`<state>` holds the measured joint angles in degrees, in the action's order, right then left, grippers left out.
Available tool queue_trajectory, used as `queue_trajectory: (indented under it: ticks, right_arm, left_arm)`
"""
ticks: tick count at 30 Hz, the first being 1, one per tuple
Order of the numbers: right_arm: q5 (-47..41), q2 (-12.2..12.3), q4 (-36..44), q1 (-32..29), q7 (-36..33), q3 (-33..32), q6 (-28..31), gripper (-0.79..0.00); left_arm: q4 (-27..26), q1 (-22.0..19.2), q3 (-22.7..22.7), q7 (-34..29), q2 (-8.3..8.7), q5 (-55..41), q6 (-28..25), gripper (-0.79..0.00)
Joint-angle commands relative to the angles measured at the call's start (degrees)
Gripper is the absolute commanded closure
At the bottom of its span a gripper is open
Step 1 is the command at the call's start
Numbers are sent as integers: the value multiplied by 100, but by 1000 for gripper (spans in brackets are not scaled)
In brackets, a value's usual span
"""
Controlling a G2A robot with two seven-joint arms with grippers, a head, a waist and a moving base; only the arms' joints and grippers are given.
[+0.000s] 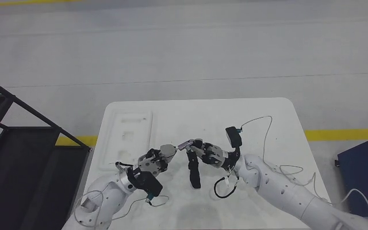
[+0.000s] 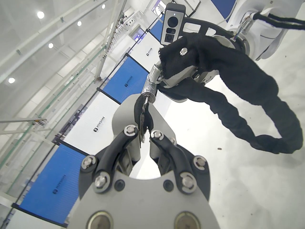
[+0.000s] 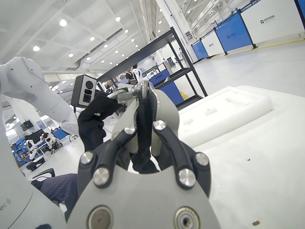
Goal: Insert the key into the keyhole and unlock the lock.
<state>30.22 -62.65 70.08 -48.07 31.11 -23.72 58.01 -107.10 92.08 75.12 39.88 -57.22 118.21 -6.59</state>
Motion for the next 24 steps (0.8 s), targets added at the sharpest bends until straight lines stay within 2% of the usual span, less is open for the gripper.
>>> queue_trajectory:
  ticks: [1,8,16,24]
  right_arm:
    - [-1,0,0,0,0,0,-1,0]
    - [-1,0,0,0,0,0,-1,0]
    - [-1,0,0,0,0,0,-1,0]
    - [-1,0,0,0,0,0,-1,0]
  left_arm:
    - [46,-25,-19,170,-5,246,351,0]
    - [322,-159,-91,629,-24,1327,1659,0]
    - [849,-452,-243,1253,-81,1959,3160,0]
    - [1275,-732,-353,1343,-133,2613,4180,0]
